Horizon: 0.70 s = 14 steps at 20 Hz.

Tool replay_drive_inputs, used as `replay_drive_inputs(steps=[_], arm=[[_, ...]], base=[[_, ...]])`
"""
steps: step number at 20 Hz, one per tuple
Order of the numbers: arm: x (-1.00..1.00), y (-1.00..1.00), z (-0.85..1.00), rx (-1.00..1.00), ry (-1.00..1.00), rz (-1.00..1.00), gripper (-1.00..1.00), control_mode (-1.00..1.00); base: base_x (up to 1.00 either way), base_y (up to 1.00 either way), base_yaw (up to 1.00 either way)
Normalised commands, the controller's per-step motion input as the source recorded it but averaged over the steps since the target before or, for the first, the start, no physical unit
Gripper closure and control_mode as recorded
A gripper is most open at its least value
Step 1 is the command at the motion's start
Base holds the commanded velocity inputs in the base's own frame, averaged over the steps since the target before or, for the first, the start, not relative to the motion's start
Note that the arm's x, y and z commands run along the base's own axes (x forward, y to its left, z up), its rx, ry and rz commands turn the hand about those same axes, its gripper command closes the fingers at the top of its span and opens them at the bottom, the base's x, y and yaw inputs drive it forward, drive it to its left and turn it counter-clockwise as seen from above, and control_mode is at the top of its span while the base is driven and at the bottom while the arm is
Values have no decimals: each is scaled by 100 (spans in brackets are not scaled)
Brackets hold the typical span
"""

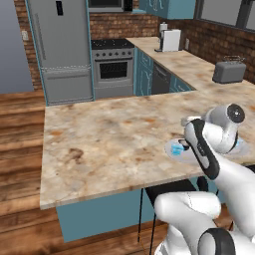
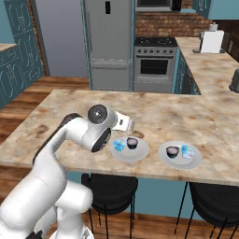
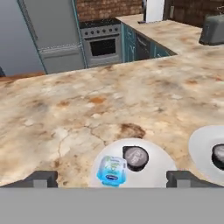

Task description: Place two yogurt containers on each plate.

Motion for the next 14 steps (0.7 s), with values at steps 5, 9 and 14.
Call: replay_drive_inputs(steps=[5,9,14], arm=[[-70,30,30,-15,-46,4,-100,-100],[-8,35,-16,-10,0,1,-100,-100],[-49,100,-61,-37,-37,9,-100,-100]], base=[[0,0,0],[0,0,0],[0,0,0]])
